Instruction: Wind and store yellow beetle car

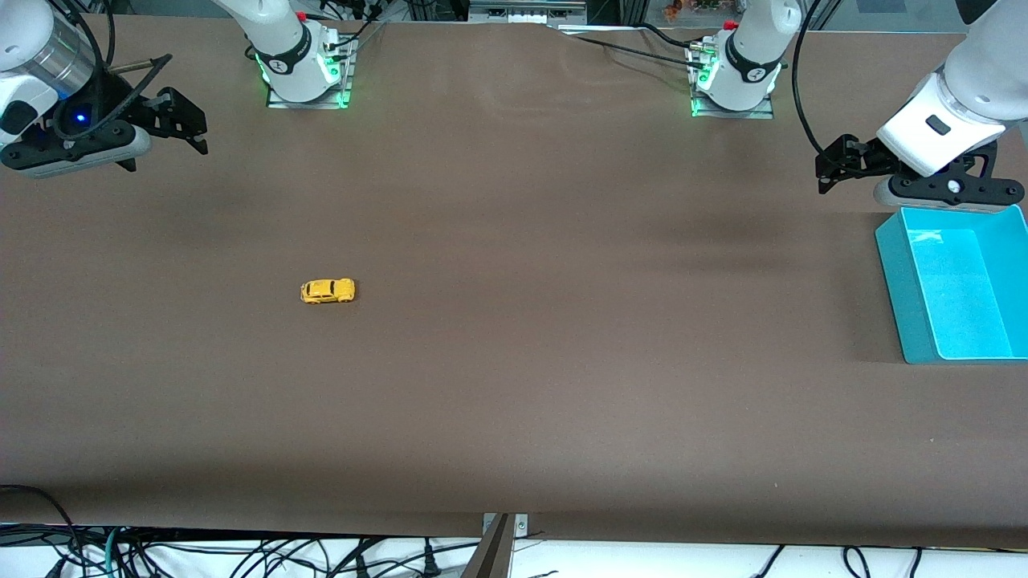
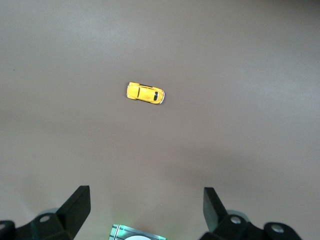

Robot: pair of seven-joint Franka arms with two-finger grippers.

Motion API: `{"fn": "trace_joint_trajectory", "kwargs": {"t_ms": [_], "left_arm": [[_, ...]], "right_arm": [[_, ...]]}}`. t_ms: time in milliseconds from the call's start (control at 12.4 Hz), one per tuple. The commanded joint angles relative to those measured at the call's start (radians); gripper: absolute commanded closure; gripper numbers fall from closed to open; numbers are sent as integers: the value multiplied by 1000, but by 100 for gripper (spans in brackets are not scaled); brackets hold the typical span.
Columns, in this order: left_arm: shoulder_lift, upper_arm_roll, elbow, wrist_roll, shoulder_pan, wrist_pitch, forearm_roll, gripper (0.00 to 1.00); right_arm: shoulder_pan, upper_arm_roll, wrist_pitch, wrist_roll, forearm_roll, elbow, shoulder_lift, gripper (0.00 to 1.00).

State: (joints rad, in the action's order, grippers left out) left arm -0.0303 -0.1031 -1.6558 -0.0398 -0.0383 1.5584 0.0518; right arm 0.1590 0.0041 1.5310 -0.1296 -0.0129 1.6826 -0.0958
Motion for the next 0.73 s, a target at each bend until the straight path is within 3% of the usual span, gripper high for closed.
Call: {"fn": "trace_joint_trajectory", "kwargs": {"t_ms": [0, 647], "left_arm": [[12, 2, 27, 3, 3, -20, -18, 0], [12, 2, 27, 3, 3, -20, -18, 0]], "right_arm": [[5, -6, -11, 1, 2, 9, -15, 0], [5, 4, -6, -4, 4, 34, -6, 0]]}}
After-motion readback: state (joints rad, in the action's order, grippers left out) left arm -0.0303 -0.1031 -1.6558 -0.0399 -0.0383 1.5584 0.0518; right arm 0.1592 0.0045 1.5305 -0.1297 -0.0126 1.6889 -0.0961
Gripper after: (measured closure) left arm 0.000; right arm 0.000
